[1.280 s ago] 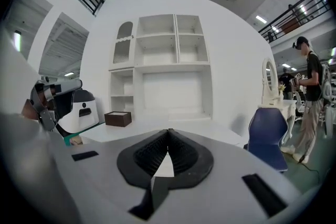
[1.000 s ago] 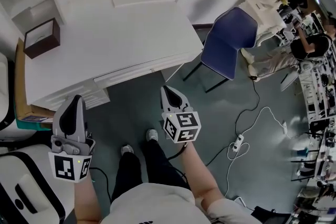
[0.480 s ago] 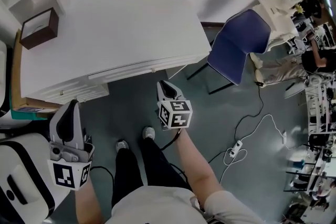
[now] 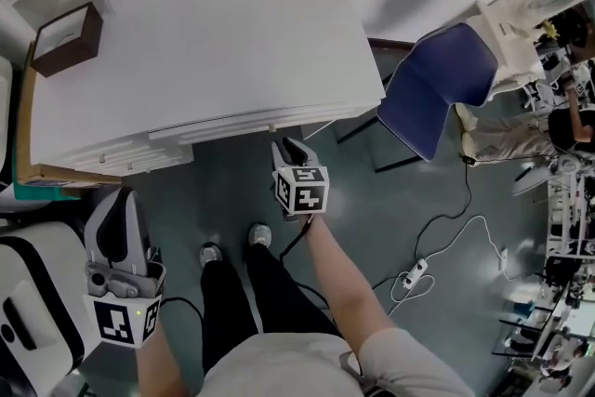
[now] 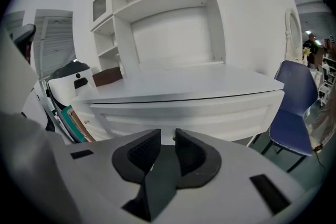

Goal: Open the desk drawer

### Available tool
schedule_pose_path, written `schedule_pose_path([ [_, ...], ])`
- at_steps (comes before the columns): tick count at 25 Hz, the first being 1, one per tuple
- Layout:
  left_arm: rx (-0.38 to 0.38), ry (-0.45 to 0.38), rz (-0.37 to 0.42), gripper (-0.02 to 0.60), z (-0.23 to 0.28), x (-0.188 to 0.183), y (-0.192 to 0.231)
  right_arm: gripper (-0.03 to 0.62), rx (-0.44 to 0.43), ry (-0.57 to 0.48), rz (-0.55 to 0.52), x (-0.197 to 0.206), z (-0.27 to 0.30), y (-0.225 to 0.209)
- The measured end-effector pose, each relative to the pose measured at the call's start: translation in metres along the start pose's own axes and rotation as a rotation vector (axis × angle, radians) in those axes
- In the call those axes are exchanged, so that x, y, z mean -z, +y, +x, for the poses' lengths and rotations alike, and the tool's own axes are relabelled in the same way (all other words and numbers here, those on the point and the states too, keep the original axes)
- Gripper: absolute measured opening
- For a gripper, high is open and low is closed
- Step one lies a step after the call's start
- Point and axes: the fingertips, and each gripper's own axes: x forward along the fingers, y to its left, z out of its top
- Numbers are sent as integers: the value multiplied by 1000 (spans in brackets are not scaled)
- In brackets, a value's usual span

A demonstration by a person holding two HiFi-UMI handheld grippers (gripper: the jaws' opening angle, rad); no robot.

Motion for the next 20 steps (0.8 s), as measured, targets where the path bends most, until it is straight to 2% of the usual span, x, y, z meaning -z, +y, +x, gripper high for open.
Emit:
schedule_pose_path([
  [12, -112, 36, 19, 6, -2, 11, -6, 124, -23, 69, -34, 16, 45, -15],
  [20, -124, 51, 32, 6, -6, 12, -7, 126, -29, 105, -36, 25, 68, -14],
])
